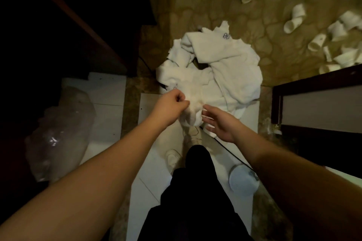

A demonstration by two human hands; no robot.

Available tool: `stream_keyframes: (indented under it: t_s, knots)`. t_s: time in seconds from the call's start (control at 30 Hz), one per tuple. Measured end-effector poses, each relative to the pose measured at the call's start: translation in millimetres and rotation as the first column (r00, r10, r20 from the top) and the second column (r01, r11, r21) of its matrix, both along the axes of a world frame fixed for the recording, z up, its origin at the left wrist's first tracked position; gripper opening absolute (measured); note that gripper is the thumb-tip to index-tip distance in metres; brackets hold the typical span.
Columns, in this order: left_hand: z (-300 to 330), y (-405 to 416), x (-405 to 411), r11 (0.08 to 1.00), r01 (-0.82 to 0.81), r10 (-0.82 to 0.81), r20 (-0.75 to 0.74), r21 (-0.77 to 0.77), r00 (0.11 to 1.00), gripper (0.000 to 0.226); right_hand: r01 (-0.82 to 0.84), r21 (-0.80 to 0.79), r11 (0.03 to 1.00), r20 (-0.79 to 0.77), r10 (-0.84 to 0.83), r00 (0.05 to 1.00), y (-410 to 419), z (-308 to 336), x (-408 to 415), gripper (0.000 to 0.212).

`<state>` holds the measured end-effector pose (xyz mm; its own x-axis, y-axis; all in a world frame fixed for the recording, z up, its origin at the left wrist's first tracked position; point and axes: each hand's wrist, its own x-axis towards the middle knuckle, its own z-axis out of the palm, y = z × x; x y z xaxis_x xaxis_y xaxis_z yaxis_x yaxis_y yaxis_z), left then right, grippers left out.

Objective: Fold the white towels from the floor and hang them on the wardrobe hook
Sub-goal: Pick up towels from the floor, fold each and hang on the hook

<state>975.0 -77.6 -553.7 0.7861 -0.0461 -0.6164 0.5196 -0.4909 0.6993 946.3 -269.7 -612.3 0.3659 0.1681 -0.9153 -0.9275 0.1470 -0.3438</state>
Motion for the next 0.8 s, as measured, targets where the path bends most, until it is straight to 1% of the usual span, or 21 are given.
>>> stream_keyframes:
  t_s: [0.07,0.17,0.23,0.3,0.33,0.4,0.47,0.5,0.53,0.57,0.6,0.63,0.67,0.7,0.73,0.77,0.8]
  knots:
    - [38.7,11.8,-6.6,0.999,-0.002,-0.001,0.048,0.046,0.999,0.013,-0.021,0.018,1.000,0.066,0.020,0.998,7.5,32.6,-12.0,0.019]
    - [93.8,29.2,-22.6,0.989,-0.065,0.049,0.126,0.134,0.991,0.008,-0.096,-0.009,0.995,0.168,0.096,0.981,14.3,76.5,-34.0,0.041]
    - [130.8,37.6,-38.7,0.972,-0.165,0.133,0.190,0.164,0.973,0.010,-0.176,-0.067,0.982,0.224,0.187,0.957,18.0,103.0,-51.9,0.055]
    - [167.8,43.8,-56.9,0.938,-0.314,0.276,0.229,0.149,0.933,0.016,-0.274,-0.086,0.958,0.266,0.287,0.920,24.1,129.1,-70.9,0.073]
    - [186.3,46.0,-66.5,0.913,-0.387,0.352,0.230,0.131,0.907,0.016,-0.326,-0.076,0.942,0.276,0.334,0.901,27.9,141.3,-81.0,0.078]
    - [220.6,50.9,-88.9,0.856,-0.512,0.485,0.240,0.067,0.841,0.013,-0.457,-0.077,0.886,0.307,0.457,0.834,37.2,165.5,-101.9,0.076]
    - [251.3,58.8,-114.1,0.803,-0.596,0.580,0.246,-0.011,0.777,0.014,-0.566,-0.101,0.818,0.332,0.564,0.756,48.3,187.7,-122.0,0.079]
    - [265.7,64.9,-127.4,0.791,-0.612,0.598,0.244,-0.024,0.764,0.014,-0.599,-0.094,0.795,0.346,0.590,0.729,53.9,199.2,-131.7,0.082]
    - [279.7,69.3,-140.2,0.790,-0.612,0.597,0.234,-0.007,0.767,0.010,-0.630,-0.085,0.772,0.364,0.613,0.702,58.8,211.8,-140.1,0.080]
    - [291.5,74.5,-152.6,0.786,-0.618,0.605,0.210,-0.004,0.768,0.010,-0.664,-0.076,0.744,0.392,0.634,0.666,64.0,225.1,-148.0,0.070]
    - [302.6,78.0,-166.0,0.768,-0.639,0.632,0.192,-0.031,0.751,0.015,-0.703,-0.093,0.705,0.431,0.665,0.610,68.2,238.2,-156.5,0.054]
    - [313.8,80.8,-180.3,0.730,-0.680,0.679,0.184,-0.070,0.710,0.024,-0.730,-0.158,0.665,0.471,0.700,0.537,71.0,250.3,-166.1,0.038]
    - [327.6,80.5,-197.0,0.665,-0.735,0.746,0.162,-0.134,0.645,0.028,-0.728,-0.267,0.632,0.495,0.738,0.459,71.9,260.6,-176.2,0.028]
    - [340.6,79.9,-213.8,0.578,-0.785,0.816,0.121,-0.223,0.566,0.024,-0.701,-0.382,0.602,0.503,0.772,0.389,70.9,271.5,-186.4,0.021]
    - [354.2,78.7,-229.5,0.464,-0.826,0.880,0.058,-0.321,0.471,0.017,-0.664,-0.471,0.581,0.505,0.795,0.338,68.7,283.9,-196.7,0.018]
    - [368.4,78.0,-245.2,0.356,-0.843,0.922,0.001,-0.404,0.388,0.016,-0.632,-0.519,0.575,0.513,0.801,0.308,65.6,299.3,-207.7,0.014]
    - [382.5,78.7,-259.5,0.274,-0.844,0.944,-0.038,-0.461,0.327,0.017,-0.609,-0.537,0.584,0.530,0.795,0.294,62.2,317.4,-218.9,0.014]
